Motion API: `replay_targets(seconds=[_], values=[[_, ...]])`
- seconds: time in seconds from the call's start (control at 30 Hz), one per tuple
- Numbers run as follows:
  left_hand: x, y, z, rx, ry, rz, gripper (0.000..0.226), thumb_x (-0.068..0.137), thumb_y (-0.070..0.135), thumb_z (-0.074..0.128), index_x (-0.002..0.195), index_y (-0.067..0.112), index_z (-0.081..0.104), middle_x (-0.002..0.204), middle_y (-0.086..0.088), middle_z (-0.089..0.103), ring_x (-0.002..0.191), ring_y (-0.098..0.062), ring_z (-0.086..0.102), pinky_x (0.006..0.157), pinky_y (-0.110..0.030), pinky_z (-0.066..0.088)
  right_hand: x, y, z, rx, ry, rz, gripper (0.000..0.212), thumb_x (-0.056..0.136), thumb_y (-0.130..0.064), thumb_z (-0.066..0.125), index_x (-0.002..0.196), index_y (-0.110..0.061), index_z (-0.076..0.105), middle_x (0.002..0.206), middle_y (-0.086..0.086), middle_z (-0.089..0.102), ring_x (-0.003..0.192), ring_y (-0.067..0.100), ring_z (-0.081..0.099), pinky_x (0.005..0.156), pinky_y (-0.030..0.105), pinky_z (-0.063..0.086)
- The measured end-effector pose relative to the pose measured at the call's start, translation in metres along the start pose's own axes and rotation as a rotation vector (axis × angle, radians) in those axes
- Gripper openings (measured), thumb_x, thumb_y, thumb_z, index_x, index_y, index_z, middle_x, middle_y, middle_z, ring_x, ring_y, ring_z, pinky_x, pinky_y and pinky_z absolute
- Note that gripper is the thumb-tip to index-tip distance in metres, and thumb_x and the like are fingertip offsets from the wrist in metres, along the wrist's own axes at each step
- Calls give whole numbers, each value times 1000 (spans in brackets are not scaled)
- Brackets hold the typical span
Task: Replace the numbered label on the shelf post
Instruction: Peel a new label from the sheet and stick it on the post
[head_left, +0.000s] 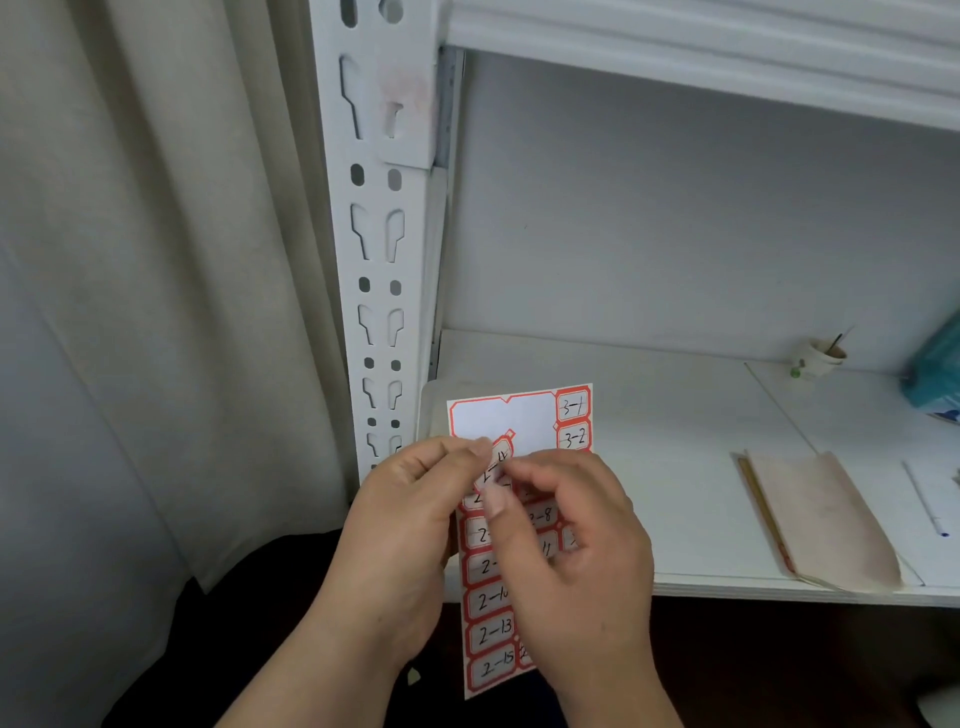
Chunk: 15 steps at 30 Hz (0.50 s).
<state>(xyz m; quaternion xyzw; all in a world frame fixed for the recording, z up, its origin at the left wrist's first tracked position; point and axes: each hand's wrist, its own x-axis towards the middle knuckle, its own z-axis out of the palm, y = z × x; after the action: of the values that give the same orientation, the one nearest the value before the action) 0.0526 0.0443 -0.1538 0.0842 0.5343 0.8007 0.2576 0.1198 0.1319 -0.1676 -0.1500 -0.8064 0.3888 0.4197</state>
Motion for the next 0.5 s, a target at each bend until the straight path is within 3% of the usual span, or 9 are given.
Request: replay_targets(seconds=[0.1,0.23,0.37,0.5], values=[[-1,3,-1,27,17,-48,26,92,24,59,95,1,71,98,-21,74,92,-35,72,88,-51,56,2,-1,-4,-17,125,111,14,84,-44,54,94,-37,61,103,-20,56,100,9,60,78,26,53],[0,5,-1,75,39,-118,27,94,28,58,99,5,70,97,-14,76,91,-34,74,91,-55,54,13,8,-13,75,114,494,22,91,-32,59,109,-39,48,114,-16,49,100,6,57,65,13,43],[2,6,1,90,52,-154,26,94,28,58,98,5,68,94,-15,76,87,-34,74,88,-55,55,13,17,-21,146,7,645,25,95,-22,56,115,-34,49,98,-11,64,79,6,67,54,14,48],[9,8,5,163,75,-148,25,95,32,56,98,11,70,90,-10,78,82,-30,75,83,-51,58,12,26,-26,118,-36,693,30,93,-18,58,117,-33,47,93,-7,65,74,11,69,56,24,55]])
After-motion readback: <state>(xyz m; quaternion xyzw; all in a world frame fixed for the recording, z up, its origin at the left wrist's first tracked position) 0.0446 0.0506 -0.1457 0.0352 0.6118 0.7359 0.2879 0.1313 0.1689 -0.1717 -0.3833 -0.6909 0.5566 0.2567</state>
